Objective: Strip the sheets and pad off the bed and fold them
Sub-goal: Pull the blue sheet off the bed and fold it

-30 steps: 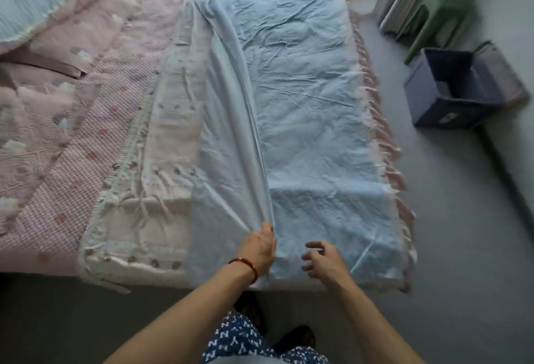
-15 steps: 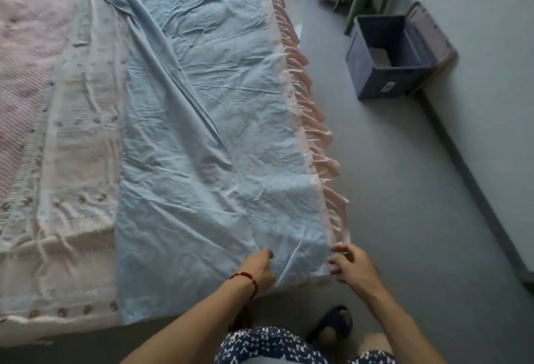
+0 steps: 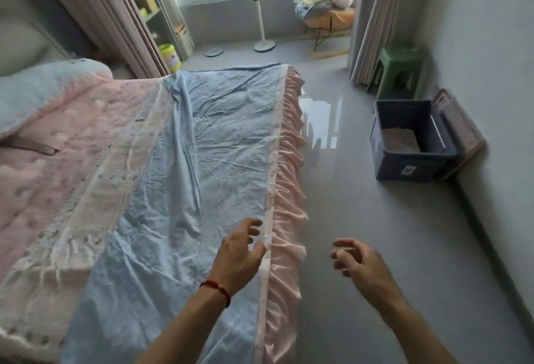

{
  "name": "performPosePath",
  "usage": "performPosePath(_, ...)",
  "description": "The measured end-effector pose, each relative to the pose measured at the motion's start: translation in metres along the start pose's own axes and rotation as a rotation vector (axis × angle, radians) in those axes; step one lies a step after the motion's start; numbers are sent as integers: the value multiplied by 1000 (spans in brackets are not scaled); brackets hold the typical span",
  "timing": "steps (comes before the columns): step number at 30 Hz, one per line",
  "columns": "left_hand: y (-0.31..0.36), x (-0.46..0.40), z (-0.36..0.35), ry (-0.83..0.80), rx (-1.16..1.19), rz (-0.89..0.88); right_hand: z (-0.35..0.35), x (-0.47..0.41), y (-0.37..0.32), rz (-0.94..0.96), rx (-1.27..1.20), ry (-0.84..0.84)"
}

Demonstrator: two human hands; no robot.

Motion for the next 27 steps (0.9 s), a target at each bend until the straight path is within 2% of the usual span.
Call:
performPosePath(4, 42, -34, 6, 149, 65, -15, 35, -50, -66, 143, -40, -17)
performPosePath(8, 63, -86, -6, 253, 168, 5, 62, -96, -94, 189, -11, -81)
performPosePath(16, 135, -289, -73, 219, 355, -21, 146, -278, -127, 138, 56, -52)
performPosePath(21, 160, -406, -80, 235, 353, 23, 166, -403, -163, 137, 35, -79)
performPosePath(27, 153, -549, -68, 301, 234, 119, 162, -567, -204, 166, 1, -207)
Point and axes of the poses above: each hand's wrist, its own x-axis away from the middle knuckle, its own z-axis out of the back of the hand, y = z × x, the point moved 9 cm from there along -x, towards the middle knuckle, and after that the axes turned 5 degrees about x, right-handed, at the moved point
